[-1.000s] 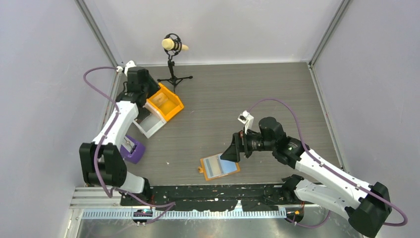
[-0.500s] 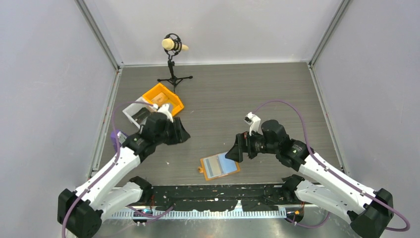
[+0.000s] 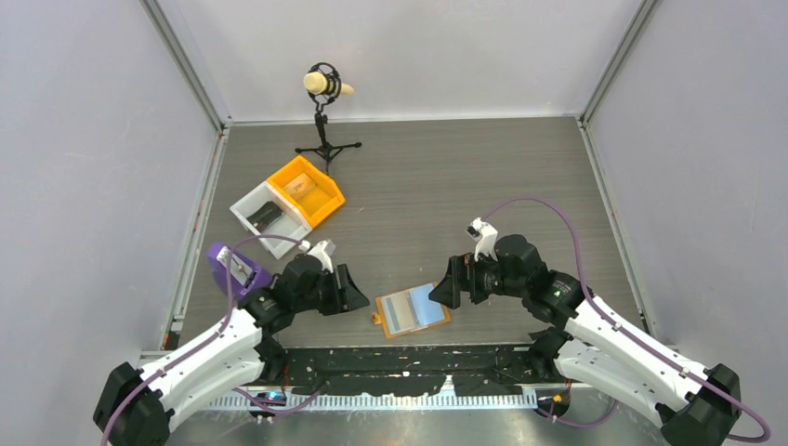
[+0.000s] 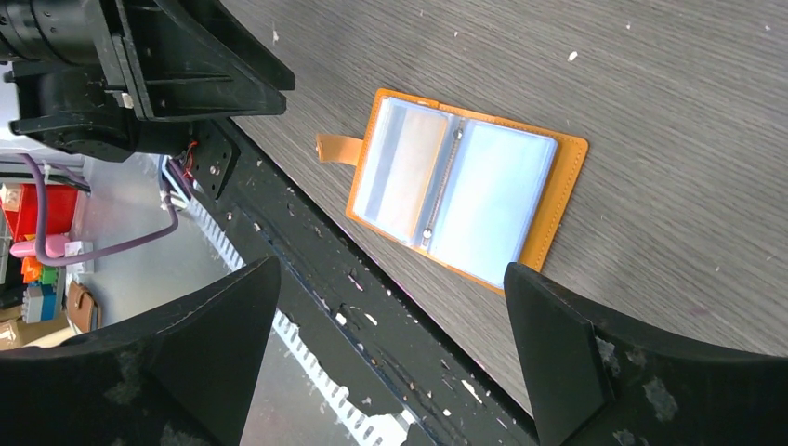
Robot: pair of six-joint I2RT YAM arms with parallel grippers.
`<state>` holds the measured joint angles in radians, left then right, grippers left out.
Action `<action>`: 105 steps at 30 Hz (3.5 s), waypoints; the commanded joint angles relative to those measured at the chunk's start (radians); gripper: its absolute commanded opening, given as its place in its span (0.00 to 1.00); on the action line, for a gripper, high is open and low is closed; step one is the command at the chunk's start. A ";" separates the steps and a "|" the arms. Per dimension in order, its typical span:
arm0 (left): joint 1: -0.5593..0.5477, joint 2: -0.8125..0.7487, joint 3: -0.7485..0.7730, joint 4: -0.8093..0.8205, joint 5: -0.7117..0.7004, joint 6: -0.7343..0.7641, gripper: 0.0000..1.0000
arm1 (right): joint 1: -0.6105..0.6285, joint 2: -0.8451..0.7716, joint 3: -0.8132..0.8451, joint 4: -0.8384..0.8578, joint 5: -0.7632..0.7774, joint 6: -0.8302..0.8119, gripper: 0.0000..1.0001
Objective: Take the credit cards out of the card holder
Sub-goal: Remove the credit card from the card holder.
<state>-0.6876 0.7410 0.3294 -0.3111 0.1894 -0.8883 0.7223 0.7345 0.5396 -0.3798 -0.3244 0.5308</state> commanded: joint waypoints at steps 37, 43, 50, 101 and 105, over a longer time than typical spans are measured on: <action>-0.257 0.309 0.037 0.435 -0.005 -0.122 0.00 | 0.091 0.163 -0.064 0.206 0.077 0.126 0.93; -0.292 0.325 0.071 0.434 0.019 -0.133 0.00 | 0.233 0.325 0.012 0.197 0.193 0.076 0.93; -0.292 0.362 0.100 0.437 0.034 -0.129 0.00 | 0.268 0.386 0.009 0.265 0.212 0.107 0.93; -0.311 0.357 0.107 0.364 -0.012 -0.124 0.00 | 0.264 0.368 -0.029 0.216 0.367 0.040 0.63; -0.312 0.356 0.124 0.321 -0.013 -0.108 0.00 | 0.265 0.339 -0.027 0.201 0.369 0.033 0.65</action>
<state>-0.9939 1.1172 0.4145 0.0479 0.1860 -1.0164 0.9863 1.1110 0.5068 -0.1631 -0.0017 0.5812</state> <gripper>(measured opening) 0.060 0.640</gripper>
